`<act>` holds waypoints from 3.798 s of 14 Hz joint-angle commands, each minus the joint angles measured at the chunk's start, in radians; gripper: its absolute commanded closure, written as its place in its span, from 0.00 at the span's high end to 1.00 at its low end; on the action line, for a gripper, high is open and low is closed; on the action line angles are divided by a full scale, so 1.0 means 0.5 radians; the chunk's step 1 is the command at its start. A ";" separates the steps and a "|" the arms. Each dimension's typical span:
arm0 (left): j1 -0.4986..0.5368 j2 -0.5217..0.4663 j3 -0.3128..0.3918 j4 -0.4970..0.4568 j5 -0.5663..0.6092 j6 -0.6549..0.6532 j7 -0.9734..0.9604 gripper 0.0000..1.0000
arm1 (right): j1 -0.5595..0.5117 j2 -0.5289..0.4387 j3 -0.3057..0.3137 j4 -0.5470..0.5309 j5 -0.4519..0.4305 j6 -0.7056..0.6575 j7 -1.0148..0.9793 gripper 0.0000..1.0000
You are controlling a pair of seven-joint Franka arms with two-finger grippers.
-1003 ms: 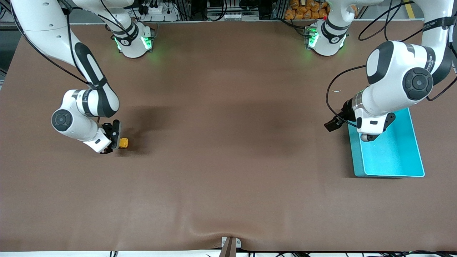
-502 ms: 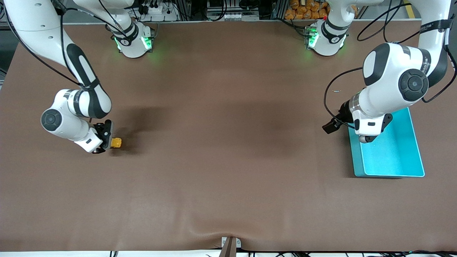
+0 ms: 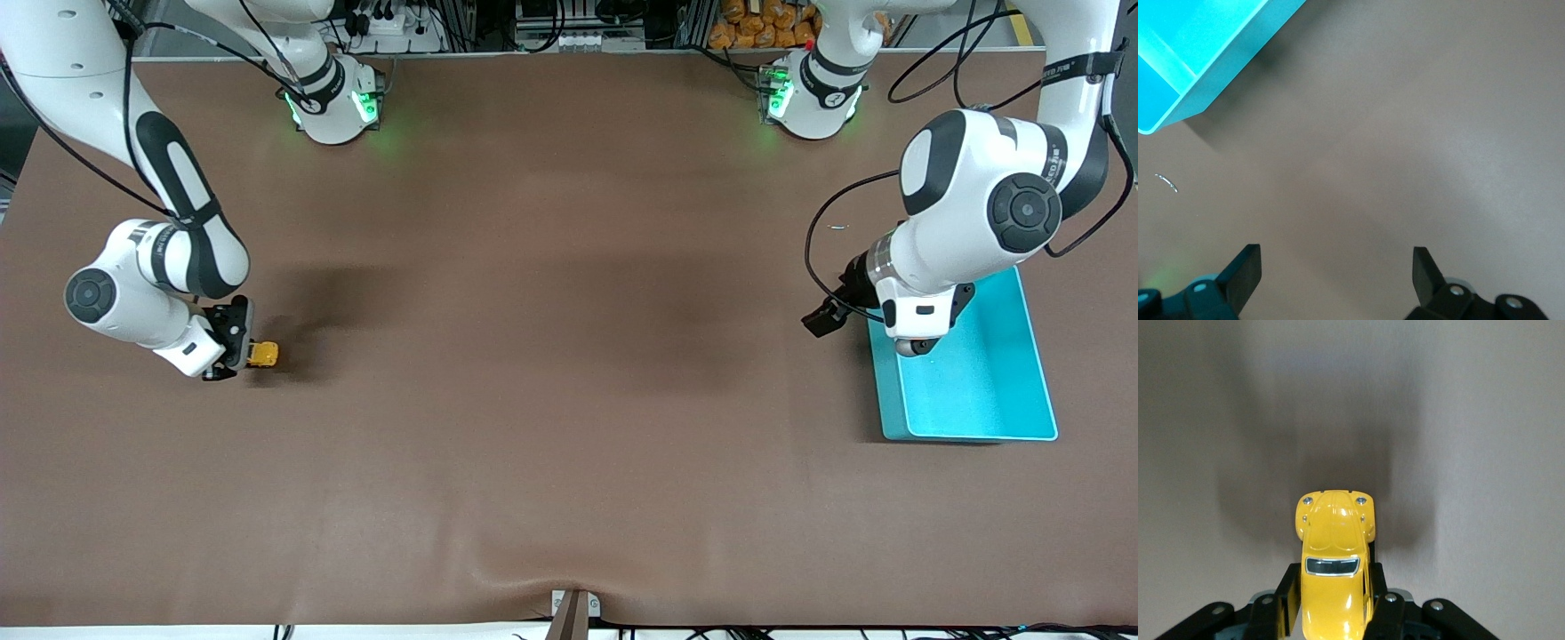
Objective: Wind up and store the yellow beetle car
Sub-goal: 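Press the car down and drag it backward with the right gripper, then open the right gripper to release the wound car, then move the left gripper toward the car rolling past the bin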
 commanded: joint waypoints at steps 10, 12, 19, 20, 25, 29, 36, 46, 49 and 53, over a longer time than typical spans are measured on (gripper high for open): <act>-0.031 0.035 0.003 -0.022 -0.046 0.133 -0.165 1.00 | -0.239 0.153 0.023 0.134 -0.023 -0.014 -0.206 0.50; -0.031 0.047 0.003 -0.022 -0.046 0.139 -0.183 1.00 | -0.246 0.150 0.023 0.150 -0.020 -0.029 -0.200 0.62; -0.028 0.060 0.003 -0.019 -0.046 0.164 -0.214 1.00 | -0.319 0.150 0.023 0.306 0.005 -0.351 -0.175 0.61; -0.028 0.063 0.003 -0.022 -0.046 0.167 -0.214 1.00 | -0.325 0.150 0.023 0.306 0.014 -0.357 -0.175 0.62; -0.025 0.063 0.003 -0.022 -0.046 0.167 -0.217 1.00 | -0.420 0.147 0.023 0.395 0.048 -0.584 -0.080 0.84; -0.025 0.063 0.003 -0.019 -0.046 0.167 -0.214 1.00 | -0.430 0.150 0.020 0.573 0.045 -0.780 -0.093 0.89; -0.022 0.063 0.003 -0.019 -0.046 0.179 -0.214 1.00 | -0.356 0.150 0.023 0.607 0.054 -0.793 -0.077 0.89; 0.003 0.102 0.009 -0.022 -0.034 0.222 -0.299 1.00 | -0.227 0.150 0.026 0.665 0.088 -0.793 -0.074 0.89; 0.003 0.124 0.009 -0.022 -0.028 0.253 -0.382 1.00 | -0.224 0.150 0.026 0.665 0.088 -0.793 -0.074 0.89; 0.003 0.130 0.009 -0.022 -0.024 0.274 -0.398 1.00 | -0.218 0.150 0.029 0.683 0.091 -0.796 -0.062 0.89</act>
